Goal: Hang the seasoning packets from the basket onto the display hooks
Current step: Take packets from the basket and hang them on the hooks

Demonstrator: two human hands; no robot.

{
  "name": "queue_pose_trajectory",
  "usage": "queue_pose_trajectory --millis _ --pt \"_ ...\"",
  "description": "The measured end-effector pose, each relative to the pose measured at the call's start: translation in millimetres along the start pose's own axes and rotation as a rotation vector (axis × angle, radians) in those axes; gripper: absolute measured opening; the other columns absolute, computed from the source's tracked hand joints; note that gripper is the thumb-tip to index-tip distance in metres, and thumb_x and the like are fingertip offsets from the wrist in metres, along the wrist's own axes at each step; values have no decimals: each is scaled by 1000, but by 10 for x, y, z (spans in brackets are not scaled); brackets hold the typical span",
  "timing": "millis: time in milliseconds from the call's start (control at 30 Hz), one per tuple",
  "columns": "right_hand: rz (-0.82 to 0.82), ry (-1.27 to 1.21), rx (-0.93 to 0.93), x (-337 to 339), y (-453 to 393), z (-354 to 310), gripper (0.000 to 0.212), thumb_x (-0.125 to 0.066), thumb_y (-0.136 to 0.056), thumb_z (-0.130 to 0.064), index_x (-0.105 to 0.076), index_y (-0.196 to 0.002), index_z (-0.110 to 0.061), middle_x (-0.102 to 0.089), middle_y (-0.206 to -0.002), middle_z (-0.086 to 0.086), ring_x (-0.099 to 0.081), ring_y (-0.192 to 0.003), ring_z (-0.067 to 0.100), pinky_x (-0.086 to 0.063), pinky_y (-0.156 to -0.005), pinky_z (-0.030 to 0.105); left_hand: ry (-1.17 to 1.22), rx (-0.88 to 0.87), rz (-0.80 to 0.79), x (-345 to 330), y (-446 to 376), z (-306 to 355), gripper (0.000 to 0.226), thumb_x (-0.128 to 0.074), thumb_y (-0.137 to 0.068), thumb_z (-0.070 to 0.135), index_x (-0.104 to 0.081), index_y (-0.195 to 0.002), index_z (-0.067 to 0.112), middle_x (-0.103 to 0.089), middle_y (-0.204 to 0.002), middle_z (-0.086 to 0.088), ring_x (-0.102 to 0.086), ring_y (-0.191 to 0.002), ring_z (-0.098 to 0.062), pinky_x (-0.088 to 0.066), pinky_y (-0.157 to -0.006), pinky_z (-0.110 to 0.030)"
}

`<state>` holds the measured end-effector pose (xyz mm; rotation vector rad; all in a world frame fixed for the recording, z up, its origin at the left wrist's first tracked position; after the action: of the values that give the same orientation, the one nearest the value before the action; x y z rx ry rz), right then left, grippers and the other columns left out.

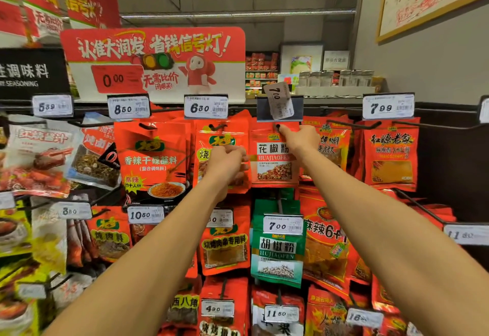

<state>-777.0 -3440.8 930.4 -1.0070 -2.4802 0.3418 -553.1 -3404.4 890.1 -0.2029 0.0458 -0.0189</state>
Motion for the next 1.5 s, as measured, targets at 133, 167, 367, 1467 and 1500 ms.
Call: queue_pose_trajectory --millis 133,167,367,1467,1500 --pt "74 -14 47 374 266 209 26 -63 -92 -40 -72 -101 -18 -73 -104 2 -65 -95 22 -52 -86 38 -24 5 -80 44 55 -9 13 -58 -98 17 -70 -100 12 -78 -80 -3 -74 -67 -17 -61 -76 -38" --pt "48 -83 50 467 362 266 19 -62 -93 -34 -73 -94 -19 -76 -97 1 -68 -91 22 -55 -82 39 -19 0 -91 58 90 -9 14 -58 -98 18 -71 -99 12 -78 -80 -4 -74 -68 -18 -60 -76 -38" --pt "-337 -416 -17 829 1206 629 19 -58 -97 -8 -67 -80 -7 -69 -62 11 -63 -45 20 -48 -41 23 -2 4 -181 141 619 -237 19 -54 -102 20 -71 -98 13 -78 -83 -5 -72 -67 -15 -58 -59 -25" --pt "-1320 685 -849 -901 7043 8267 25 -57 -98 -16 -64 -73 -15 -69 -82 16 -65 -82 37 -53 -68 30 -35 1635 191 1479 5221 -8340 21 -53 -100 17 -61 -81 13 -66 -66 -2 -58 -58 -17 -45 -44 -13" --pt "-1376 753 -735 -1055 7142 8423 21 -57 -98 -15 -67 -80 -10 -71 -92 21 -66 -91 40 -53 -76 35 -46 1629 183 1505 5236 -8522 20 -54 -99 15 -60 -81 15 -65 -68 -3 -58 -56 -16 -45 -46 -13"
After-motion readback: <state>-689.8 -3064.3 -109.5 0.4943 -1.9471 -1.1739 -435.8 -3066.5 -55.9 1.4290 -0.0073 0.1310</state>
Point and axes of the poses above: each hand's wrist, its own y-axis away from the middle knuckle, its own x-axis out of the back of the hand, z = x × y, the point moved 5 cm from there along -y, towards the middle knuckle
